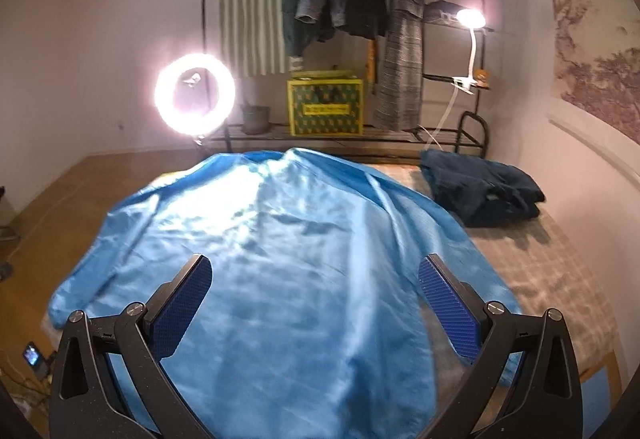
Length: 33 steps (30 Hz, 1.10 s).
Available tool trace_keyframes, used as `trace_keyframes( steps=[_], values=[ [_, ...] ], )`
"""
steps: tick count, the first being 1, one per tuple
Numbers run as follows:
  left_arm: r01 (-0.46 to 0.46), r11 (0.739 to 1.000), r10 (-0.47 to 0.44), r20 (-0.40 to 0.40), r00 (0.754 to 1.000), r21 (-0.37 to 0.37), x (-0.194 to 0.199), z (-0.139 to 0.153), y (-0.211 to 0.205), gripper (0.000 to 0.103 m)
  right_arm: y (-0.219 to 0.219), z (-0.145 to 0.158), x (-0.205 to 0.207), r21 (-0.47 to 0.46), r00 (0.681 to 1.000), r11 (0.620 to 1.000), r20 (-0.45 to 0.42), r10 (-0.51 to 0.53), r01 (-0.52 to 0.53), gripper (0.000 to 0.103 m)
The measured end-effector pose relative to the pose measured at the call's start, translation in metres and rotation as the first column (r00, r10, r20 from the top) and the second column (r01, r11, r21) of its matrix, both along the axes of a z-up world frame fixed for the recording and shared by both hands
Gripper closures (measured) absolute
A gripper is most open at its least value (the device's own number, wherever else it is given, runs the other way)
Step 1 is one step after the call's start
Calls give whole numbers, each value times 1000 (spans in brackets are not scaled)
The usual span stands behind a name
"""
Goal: Fold large clothes
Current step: 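Lower the left tool to the coat's side edge and close on it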
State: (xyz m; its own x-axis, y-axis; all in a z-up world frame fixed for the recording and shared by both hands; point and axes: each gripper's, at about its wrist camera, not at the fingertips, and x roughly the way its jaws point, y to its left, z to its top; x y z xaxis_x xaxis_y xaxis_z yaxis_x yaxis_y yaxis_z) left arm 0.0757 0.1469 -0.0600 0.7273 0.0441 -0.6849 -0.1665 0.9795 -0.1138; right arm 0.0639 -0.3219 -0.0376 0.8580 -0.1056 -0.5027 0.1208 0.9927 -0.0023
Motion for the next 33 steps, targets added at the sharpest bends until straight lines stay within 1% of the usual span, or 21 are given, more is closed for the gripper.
trace_keyframes(
  steps=[3,4,6,8,10,13,15,18,22,28,30,31,32,33],
  values=[
    [-36,996,31,-57,998,-87,17,-14,30,36,18,3,14,-17,999,999,14,34,-34,0],
    [-55,992,48,-71,996,-109,23,-19,40,37,24,3,18,-24,999,999,17,47,-46,0],
    [-67,987,52,-105,993,-143,36,-32,57,37,35,0,26,-36,998,997,13,68,-67,0],
    [-84,986,64,-143,988,-141,47,-46,70,37,47,-7,34,-45,996,995,5,93,-93,0],
    [-105,986,78,-198,977,-132,59,-66,79,37,55,-16,42,-52,993,992,-19,113,-114,0],
    [-107,979,58,-269,961,-171,70,-92,85,37,65,-26,53,-50,990,990,-68,125,-128,0],
    [-122,977,64,-303,951,-177,78,-107,90,37,69,-30,57,-56,989,990,-85,121,-126,0],
    [-144,976,83,-331,940,-164,86,-120,96,37,71,-34,64,-72,990,991,-90,105,-112,0],
    [-173,971,104,-364,926,-164,94,-137,106,36,72,-36,72,-74,990,991,-101,101,-109,0],
    [-173,962,77,-397,915,-212,101,-155,106,36,75,-40,78,-69,988,991,-113,109,-117,0],
    [-172,963,73,-412,908,-207,104,-162,102,37,76,-41,79,-65,986,990,-117,115,-123,0],
    [-165,968,73,-420,904,-187,106,-163,99,37,77,-41,79,-67,986,990,-117,117,-125,0],
    [-159,972,74,-421,904,-171,107,-164,96,40,78,-41,78,-70,986,989,-116,118,-127,0],
    [-150,977,74,-418,905,-150,109,-163,93,52,78,-41,78,-73,986,989,-115,119,-128,0]
  ],
)
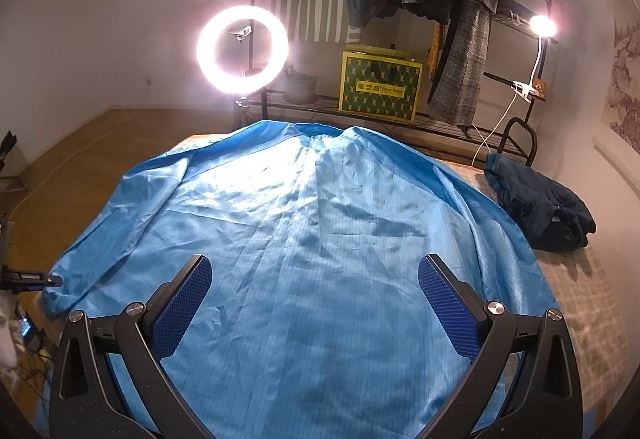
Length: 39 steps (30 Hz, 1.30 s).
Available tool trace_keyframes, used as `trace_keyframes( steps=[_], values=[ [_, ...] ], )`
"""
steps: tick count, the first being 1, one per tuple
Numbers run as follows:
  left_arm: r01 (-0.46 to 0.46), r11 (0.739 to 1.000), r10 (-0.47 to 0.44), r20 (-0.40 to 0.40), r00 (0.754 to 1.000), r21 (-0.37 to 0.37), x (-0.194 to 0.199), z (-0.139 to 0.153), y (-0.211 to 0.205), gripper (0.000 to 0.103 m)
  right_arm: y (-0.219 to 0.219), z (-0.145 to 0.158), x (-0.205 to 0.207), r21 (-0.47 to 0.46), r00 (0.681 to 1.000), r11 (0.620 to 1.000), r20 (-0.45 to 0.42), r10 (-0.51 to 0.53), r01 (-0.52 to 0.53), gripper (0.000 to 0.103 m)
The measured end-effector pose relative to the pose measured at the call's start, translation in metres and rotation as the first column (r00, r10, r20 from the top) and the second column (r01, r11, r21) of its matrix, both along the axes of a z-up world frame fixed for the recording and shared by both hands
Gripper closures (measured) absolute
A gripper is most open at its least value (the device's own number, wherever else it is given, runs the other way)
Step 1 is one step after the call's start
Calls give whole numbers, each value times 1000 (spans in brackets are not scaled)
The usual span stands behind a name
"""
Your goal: Fold large clothes
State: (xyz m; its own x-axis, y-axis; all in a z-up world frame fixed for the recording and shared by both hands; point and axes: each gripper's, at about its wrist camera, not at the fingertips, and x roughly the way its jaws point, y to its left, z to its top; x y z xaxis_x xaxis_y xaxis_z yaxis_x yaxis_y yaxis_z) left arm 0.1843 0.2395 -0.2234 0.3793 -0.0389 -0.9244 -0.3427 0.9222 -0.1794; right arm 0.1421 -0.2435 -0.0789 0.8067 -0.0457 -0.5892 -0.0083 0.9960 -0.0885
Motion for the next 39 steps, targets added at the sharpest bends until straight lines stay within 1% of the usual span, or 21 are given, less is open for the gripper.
trace_keyframes(
  steps=[1,2,3,4,6,7,10,14,20,23,26,27,28,29,30,31,32,34,35,37,39],
  values=[
    [3,1000,-3,-4,1000,10,1,-1,-2,64,0,0,0,-2,1000,1000,1,1,-1,0],
    [4,1000,-4,-11,1000,17,3,-2,-3,69,0,1,-1,-3,1000,1000,3,1,-1,0],
    [4,1000,-4,-12,1000,18,3,-3,-3,75,0,1,-1,-3,1000,1000,4,1,-1,0],
    [6,1000,-6,-9,1000,18,3,-3,-4,86,0,1,-1,-4,1000,1000,5,1,-1,0],
    [20,1000,-19,-3,1000,21,4,-1,-6,95,-1,1,-2,-6,1000,1000,6,-1,1,0],
    [25,999,-25,6,1000,32,4,1,-8,97,-2,1,-2,-5,1000,1000,6,-1,2,0],
    [42,998,-45,38,998,54,3,10,-12,101,-2,1,-3,-7,1000,1000,7,-3,3,0],
    [52,997,-57,96,994,62,0,27,-14,102,-3,0,-4,-13,1000,1000,9,0,0,0],
    [75,990,-100,222,970,117,-11,72,-28,102,-4,-2,-4,7,1000,1000,-10,14,-14,0],
    [113,982,-154,286,946,153,-21,97,-47,103,-8,-5,-2,49,999,998,-30,33,-32,0],
    [181,961,-246,351,903,208,-34,124,-79,103,-10,-9,1,98,996,993,-53,66,-60,0],
    [208,950,-285,371,884,234,-40,133,-93,103,-12,-10,4,117,995,991,-65,77,-69,1],
    [236,936,-325,384,864,261,-45,139,-107,103,-14,-12,6,139,993,987,-77,87,-75,3],
    [268,920,-368,392,843,287,-51,144,-122,103,-16,-13,9,161,991,984,-90,96,-80,8],
    [319,894,-430,397,811,316,-58,148,-144,103,-20,-15,13,193,988,977,-106,109,-87,10],
    [348,875,-467,395,791,337,-63,150,-157,103,-23,-17,16,234,984,968,-123,126,-95,15],
    [387,842,-523,387,759,376,-70,151,-175,103,-28,-19,21,280,979,955,-142,146,-101,20],
    [465,762,-631,357,688,450,-87,148,-213,103,-36,-24,29,351,969,931,-177,174,-103,26],
    [498,721,-677,336,655,482,-94,144,-229,103,-38,-27,32,366,965,924,-183,185,-108,29],
    [564,624,-764,274,584,541,-108,131,-260,103,-43,-31,37,395,959,912,-195,205,-114,30],
    [627,535,-828,203,523,566,-119,112,-284,103,-47,-39,41,424,952,898,-211,222,-116,32]
  ],
)
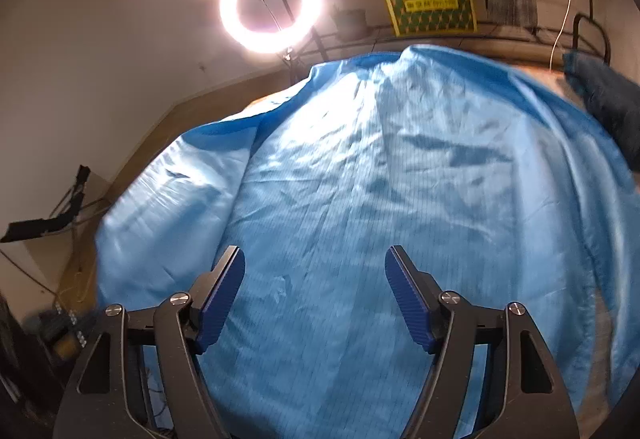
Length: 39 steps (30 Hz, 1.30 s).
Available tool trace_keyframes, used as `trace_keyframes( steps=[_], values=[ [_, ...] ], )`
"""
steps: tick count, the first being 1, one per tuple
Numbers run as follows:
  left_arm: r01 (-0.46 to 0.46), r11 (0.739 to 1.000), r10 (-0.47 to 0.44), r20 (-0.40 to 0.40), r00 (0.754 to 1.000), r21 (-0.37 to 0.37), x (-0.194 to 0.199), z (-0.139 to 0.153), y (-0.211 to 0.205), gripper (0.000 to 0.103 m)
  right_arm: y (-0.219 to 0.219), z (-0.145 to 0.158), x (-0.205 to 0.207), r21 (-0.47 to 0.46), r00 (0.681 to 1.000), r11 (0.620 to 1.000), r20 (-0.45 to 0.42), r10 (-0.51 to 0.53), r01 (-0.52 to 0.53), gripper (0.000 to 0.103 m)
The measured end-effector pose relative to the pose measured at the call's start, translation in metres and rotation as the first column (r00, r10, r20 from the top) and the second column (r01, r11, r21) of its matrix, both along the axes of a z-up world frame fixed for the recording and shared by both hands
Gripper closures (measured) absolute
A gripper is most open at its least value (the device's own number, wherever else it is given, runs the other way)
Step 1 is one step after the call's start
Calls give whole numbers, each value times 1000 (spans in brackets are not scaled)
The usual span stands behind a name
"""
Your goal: Fold large clothes
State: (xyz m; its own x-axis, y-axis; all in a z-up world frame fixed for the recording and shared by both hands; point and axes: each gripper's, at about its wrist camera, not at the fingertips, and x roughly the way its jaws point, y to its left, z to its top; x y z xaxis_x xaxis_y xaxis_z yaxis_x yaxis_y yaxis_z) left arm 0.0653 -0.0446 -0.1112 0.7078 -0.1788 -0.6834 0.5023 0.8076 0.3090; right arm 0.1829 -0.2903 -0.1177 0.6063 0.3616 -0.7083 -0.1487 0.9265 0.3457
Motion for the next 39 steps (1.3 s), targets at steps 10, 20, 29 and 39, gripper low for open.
trace_keyframes(
  steps=[10,20,29,39],
  values=[
    [28,999,-34,-170,985,-38,-18,-30,-7,82,4,-39,10,110,981,990,-161,105,-88,38],
    [-152,949,72,-280,957,-276,-36,-15,62,47,34,-71,1,152,937,972,-274,218,-182,38],
    [-523,769,196,-644,740,-367,52,-82,114,47,57,-95,-9,137,888,961,-368,275,-241,66],
    [-623,669,201,-707,677,-406,84,-105,134,103,67,-113,-17,210,832,941,-443,333,-265,96]
  ],
)
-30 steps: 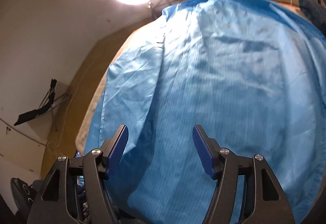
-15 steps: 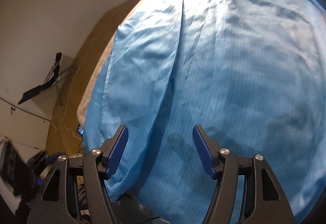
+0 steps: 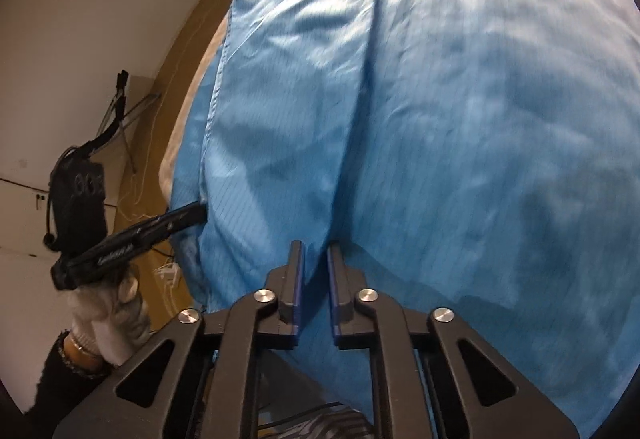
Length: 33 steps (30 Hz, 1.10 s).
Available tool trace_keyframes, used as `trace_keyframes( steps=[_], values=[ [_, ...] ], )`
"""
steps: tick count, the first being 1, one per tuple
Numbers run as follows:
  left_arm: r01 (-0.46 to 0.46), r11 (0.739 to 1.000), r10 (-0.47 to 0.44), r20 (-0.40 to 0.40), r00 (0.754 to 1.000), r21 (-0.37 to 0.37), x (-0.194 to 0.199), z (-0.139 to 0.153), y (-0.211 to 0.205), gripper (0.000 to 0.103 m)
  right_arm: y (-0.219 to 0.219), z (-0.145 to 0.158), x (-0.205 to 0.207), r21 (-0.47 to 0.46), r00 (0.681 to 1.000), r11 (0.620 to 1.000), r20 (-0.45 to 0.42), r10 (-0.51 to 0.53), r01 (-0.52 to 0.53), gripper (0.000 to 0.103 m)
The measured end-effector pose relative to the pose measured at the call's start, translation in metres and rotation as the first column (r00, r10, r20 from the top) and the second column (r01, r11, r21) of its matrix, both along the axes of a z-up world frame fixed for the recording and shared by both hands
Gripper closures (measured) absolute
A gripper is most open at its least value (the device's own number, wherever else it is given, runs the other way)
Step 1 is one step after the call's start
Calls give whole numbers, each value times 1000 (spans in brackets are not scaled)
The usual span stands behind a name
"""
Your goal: Fold large clothes
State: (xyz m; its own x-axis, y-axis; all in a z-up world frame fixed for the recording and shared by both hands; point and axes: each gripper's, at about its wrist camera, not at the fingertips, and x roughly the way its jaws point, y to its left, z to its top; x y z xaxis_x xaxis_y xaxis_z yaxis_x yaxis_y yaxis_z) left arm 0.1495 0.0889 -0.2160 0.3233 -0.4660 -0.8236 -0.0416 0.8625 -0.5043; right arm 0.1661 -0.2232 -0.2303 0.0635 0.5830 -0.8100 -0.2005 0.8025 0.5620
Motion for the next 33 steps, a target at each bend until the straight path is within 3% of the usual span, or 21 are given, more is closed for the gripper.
trace_keyframes(
  steps=[4,9,15,18,20,22,24,27,30,32,33],
  values=[
    [-21,1000,19,57,998,22,-6,15,12,103,20,-2,-3,37,999,999,-21,31,-30,98],
    [-75,996,71,87,994,45,-9,23,32,103,39,7,-8,31,997,997,20,73,-73,99],
    [-104,995,104,110,988,-6,-10,38,49,103,39,8,-7,102,1000,995,-19,23,-21,99],
    [-86,996,88,81,993,-24,-10,29,39,103,44,11,-10,33,999,999,17,34,-34,95],
    [-62,997,64,47,997,-39,-8,18,29,94,43,7,-11,7,999,999,4,35,-35,91],
    [-33,999,34,12,999,-19,-3,7,17,59,36,3,-14,10,1000,1000,-17,20,-20,84],
    [-28,1000,28,-11,1000,0,-2,1,9,54,28,3,-18,10,1000,1000,-25,13,-12,83],
    [-29,999,29,-1,1000,16,-1,0,3,54,17,3,-28,16,999,1000,-32,17,-17,83],
    [-25,999,25,-15,1000,21,2,-2,0,103,11,3,-39,31,998,999,-41,37,-36,80],
    [-33,999,33,-15,999,21,1,-3,0,103,14,3,-43,37,998,998,-39,59,-58,82],
    [-33,999,33,-7,999,29,0,0,1,103,17,3,-45,49,996,996,-44,78,-76,87]
  ],
)
